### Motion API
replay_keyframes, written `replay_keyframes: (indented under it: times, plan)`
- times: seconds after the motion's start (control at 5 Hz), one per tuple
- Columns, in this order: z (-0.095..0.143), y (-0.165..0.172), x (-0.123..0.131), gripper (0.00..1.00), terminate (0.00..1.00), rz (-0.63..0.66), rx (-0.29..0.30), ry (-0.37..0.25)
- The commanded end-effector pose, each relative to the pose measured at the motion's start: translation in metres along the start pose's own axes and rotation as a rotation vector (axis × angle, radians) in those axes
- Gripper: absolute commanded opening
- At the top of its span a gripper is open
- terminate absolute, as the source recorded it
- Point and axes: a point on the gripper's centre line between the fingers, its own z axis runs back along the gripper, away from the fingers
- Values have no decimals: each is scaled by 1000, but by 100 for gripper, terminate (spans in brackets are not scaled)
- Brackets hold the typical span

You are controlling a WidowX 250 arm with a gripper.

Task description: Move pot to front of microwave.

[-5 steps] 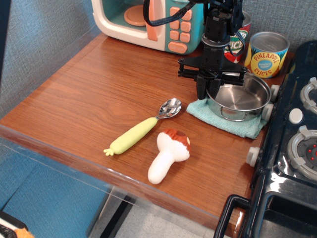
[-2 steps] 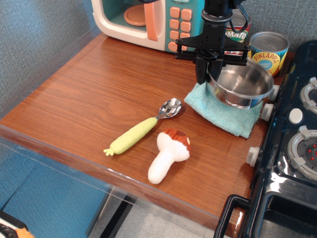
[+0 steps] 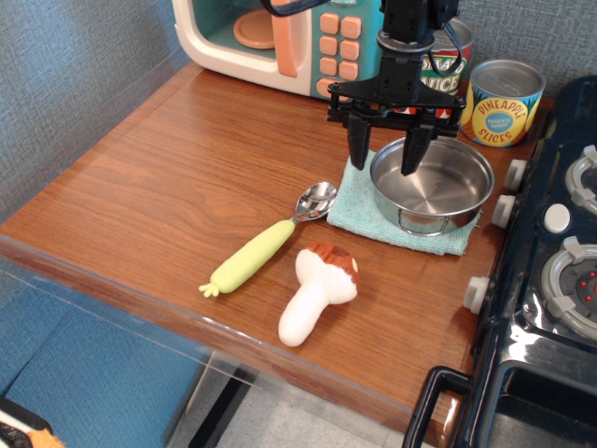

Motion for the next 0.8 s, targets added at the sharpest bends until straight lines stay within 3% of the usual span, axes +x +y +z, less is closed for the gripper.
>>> replay_keyframes:
  times: [0.0, 0.2, 0.4, 0.6]
  plan:
    - [7, 3, 5, 100, 0, -4, 18, -28]
    - [3, 3, 4, 100, 0, -5, 20, -22]
    - [2, 3, 4, 0, 0, -9, 14, -26]
    - [0, 2, 3, 0, 0, -7, 22, -25]
